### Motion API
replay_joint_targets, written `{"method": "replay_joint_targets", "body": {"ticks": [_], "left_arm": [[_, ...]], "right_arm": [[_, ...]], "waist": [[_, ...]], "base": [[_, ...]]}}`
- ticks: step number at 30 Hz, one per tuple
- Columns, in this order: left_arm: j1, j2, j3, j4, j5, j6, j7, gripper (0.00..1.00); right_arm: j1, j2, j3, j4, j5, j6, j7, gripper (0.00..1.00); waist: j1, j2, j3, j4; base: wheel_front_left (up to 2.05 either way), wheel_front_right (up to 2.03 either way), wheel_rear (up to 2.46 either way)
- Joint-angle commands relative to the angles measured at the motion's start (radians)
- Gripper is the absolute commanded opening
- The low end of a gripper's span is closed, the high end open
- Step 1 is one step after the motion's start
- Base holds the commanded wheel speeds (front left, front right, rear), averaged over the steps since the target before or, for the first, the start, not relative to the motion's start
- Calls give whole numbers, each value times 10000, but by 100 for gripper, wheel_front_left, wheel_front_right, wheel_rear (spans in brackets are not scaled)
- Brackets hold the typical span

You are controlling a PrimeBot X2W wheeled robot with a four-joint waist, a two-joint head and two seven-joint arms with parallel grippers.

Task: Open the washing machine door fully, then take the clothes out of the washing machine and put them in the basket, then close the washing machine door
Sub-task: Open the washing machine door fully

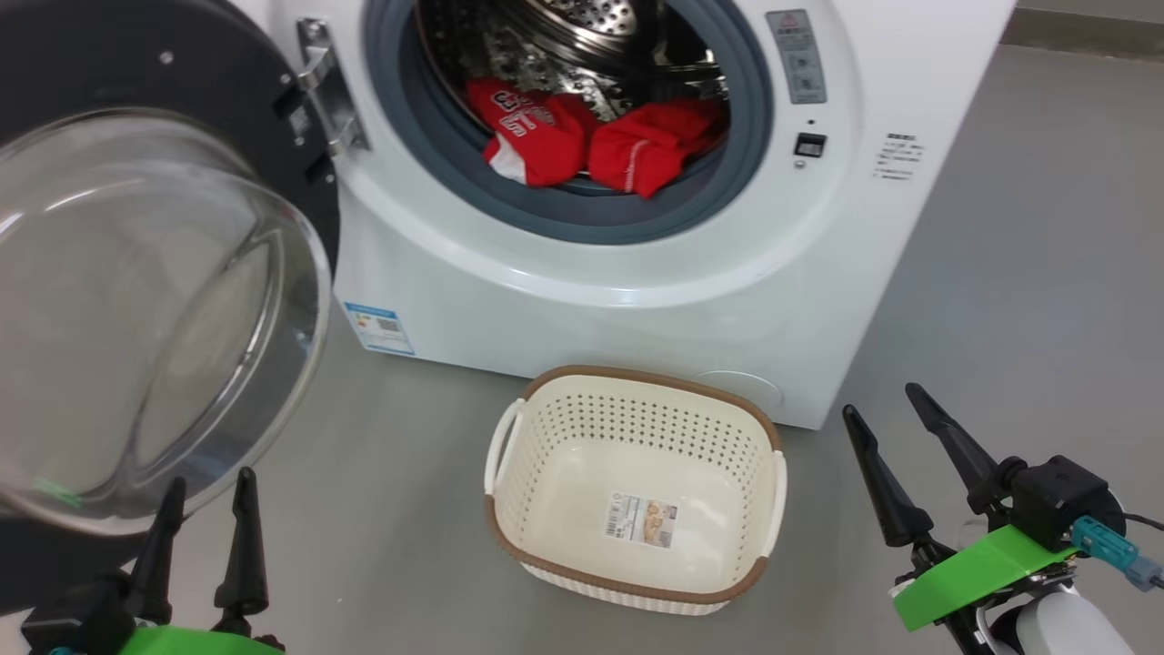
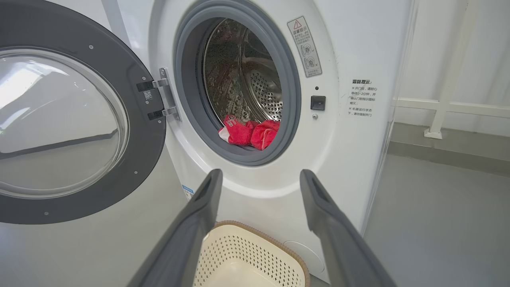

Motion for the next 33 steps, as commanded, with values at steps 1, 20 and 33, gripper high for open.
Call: {"method": "replay_joint_targets", "body": {"ticks": [1,20,33], "left_arm": [[-116,298,229,-281,-129,-28,-55,100],[13,550,-281,-410,-303,-28,-55,100],[304,686,-288,-574,-616,-29,-55,100]], "right_arm": [[9,-62,84,-286,-119,63,-120,100],[186,82,-249,-349,-137,63,-120,100],[219,163,-353,-400,-131,63,-120,100]], "waist": [[0,-1,-6,-358],[0,-1,7,-2039],[0,-1,104,-3045]], "base": [[0,0,0],[0,0,0],[0,0,0]]}}
